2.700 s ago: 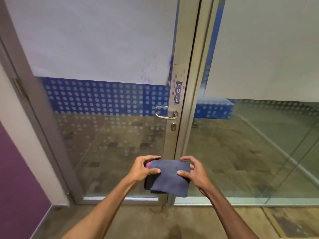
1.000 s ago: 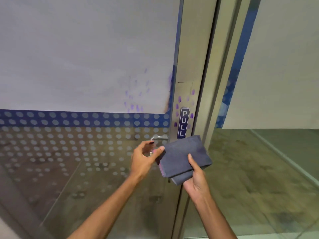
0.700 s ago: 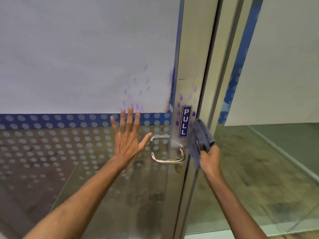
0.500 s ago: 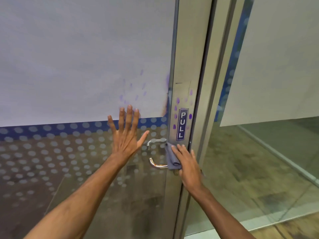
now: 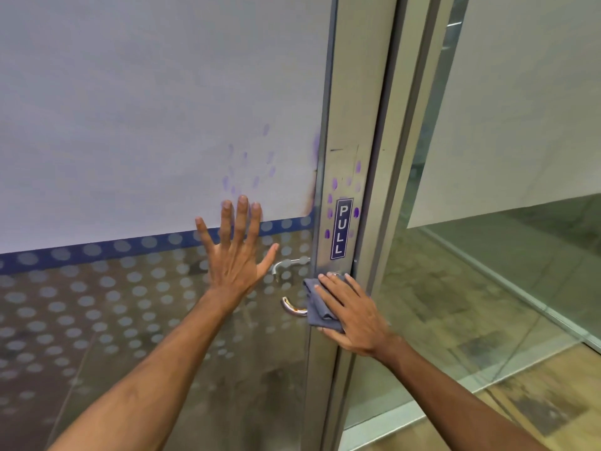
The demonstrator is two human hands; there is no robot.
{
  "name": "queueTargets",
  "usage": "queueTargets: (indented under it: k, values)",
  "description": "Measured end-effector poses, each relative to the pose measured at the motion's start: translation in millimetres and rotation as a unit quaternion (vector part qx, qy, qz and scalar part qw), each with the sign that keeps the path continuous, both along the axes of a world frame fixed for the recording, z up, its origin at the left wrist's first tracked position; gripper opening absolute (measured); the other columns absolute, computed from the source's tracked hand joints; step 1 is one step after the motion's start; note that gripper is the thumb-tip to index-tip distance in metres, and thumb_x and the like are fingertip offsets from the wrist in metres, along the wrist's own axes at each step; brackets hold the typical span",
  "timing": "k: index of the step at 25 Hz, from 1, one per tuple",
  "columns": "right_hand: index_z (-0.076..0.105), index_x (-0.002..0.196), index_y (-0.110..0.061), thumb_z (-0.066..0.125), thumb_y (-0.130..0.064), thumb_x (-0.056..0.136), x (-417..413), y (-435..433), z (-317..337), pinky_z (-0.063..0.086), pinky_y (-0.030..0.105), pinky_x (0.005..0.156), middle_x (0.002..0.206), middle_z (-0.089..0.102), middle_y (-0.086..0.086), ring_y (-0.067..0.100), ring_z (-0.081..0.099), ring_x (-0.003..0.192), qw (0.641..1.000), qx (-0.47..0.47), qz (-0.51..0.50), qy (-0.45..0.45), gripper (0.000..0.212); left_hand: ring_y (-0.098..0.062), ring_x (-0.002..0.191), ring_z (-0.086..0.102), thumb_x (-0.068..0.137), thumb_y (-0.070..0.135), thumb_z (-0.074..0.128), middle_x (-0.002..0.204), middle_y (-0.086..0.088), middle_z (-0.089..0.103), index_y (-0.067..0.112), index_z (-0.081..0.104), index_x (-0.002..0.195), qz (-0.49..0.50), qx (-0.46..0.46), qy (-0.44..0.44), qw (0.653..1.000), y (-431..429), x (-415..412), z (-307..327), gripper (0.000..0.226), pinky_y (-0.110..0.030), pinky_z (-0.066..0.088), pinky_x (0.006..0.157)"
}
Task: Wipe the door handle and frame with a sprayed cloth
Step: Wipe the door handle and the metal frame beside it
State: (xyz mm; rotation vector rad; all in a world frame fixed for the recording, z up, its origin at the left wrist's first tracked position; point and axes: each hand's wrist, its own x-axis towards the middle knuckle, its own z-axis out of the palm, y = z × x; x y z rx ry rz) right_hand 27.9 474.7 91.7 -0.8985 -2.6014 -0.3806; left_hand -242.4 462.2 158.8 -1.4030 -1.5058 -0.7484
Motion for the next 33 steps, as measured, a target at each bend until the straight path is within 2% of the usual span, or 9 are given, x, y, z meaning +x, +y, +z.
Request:
queueTargets:
  k: [2,5,12,16,19,21,24,29,33]
  values:
    - [0.034,0.146,-0.008,0.041,-0.058,0.092,0.1,4.0,2.4,0.021,0.042,0.119,0.155,0.033,0.008,0.021,0.027,0.145,0.999,-0.006,0.03,-0.01,0.074,-0.023,0.149,-0.022,0.089,0.07,0.036,0.16,-0.003,-0.029,0.018,-0.011,0.155,0.004,0.002,0.002,1.0,0.3,-0.1,-0.7,0.097,-0.06,-0.019,0.113]
    - [0.036,0.145,-0.005,0.046,-0.049,0.094,-6.5,0.9,-4.1,0.028,0.043,0.116,0.152,0.037,0.009,0.02,0.03,0.143,0.998,-0.025,0.03,0.048,0.068,-0.024,0.149,-0.022,0.089,0.07,0.036,0.161,-0.003,-0.028,0.017,-0.009,0.155,0.01,0.009,0.007,1.0,1.4,0.9,-0.7,0.096,-0.06,-0.019,0.113]
    - [0.042,0.141,-0.004,0.053,-0.04,0.089,-64.3,-39.4,-32.5,0.031,0.039,0.11,0.145,0.047,0.011,0.027,0.044,0.134,0.98,-0.022,-0.104,0.166,0.064,-0.024,0.15,-0.021,0.089,0.067,0.04,0.162,-0.003,-0.025,0.016,-0.003,0.156,0.008,0.025,0.01,1.0,4.5,1.2,-2.9,0.095,-0.061,-0.017,0.113]
    - [0.046,0.137,0.0,0.061,-0.034,0.084,-125.7,-61.1,-31.8,0.03,0.039,0.11,0.139,0.053,0.015,0.03,0.049,0.13,0.969,-0.05,-0.157,0.186,0.065,-0.024,0.15,-0.02,0.089,0.067,0.038,0.162,-0.004,-0.024,0.016,-0.002,0.156,0.012,0.027,0.013,0.999,4.5,1.2,-3.2,0.093,-0.061,-0.017,0.114]
    - [0.044,0.138,-0.001,0.053,-0.031,0.083,-140.5,-65.6,-29.5,0.035,0.041,0.109,0.141,0.051,0.017,0.032,0.048,0.131,0.966,-0.047,-0.19,0.167,0.064,-0.024,0.15,-0.02,0.089,0.067,0.037,0.162,-0.003,-0.024,0.017,-0.003,0.156,0.013,0.024,0.01,1.0,3.9,0.7,-3.0,0.093,-0.06,-0.018,0.114]
    - [0.039,0.141,-0.002,0.045,-0.032,0.084,-126.0,-61.3,-36.3,0.032,0.043,0.112,0.146,0.045,0.017,0.031,0.044,0.135,0.98,0.0,-0.151,0.133,0.065,-0.023,0.15,-0.02,0.09,0.067,0.039,0.162,-0.003,-0.024,0.017,-0.003,0.156,0.013,0.023,0.01,1.0,3.1,1.0,-3.4,0.093,-0.06,-0.017,0.114]
    - [0.036,0.145,-0.006,0.049,-0.039,0.084,-95.0,-45.5,-40.3,0.034,0.043,0.113,0.148,0.043,0.014,0.028,0.042,0.136,0.992,0.042,-0.08,0.089,0.07,-0.023,0.15,-0.02,0.09,0.066,0.041,0.162,-0.002,-0.024,0.018,-0.003,0.156,0.011,0.021,0.01,1.0,2.4,0.9,-3.4,0.093,-0.061,-0.016,0.114]
    - [0.048,0.138,-0.006,0.055,-0.033,0.082,-45.4,-17.9,-45.4,0.033,0.044,0.108,0.141,0.051,0.011,0.029,0.048,0.129,0.986,0.015,-0.03,0.166,0.062,-0.022,0.149,-0.023,0.089,0.065,0.042,0.161,-0.002,-0.027,0.018,-0.008,0.156,0.014,0.017,0.01,1.0,1.7,2.2,-1.9,0.096,-0.061,-0.014,0.114]
    - [0.05,0.136,-0.004,0.054,-0.025,0.085,-1.6,9.1,-38.5,0.033,0.047,0.11,0.141,0.05,0.008,0.022,0.04,0.136,0.972,-0.029,0.026,0.233,0.055,-0.023,0.15,-0.021,0.088,0.065,0.044,0.162,-0.002,-0.024,0.018,-0.006,0.156,0.017,0.024,0.012,1.0,3.0,2.1,-3.4,0.097,-0.063,-0.012,0.114]
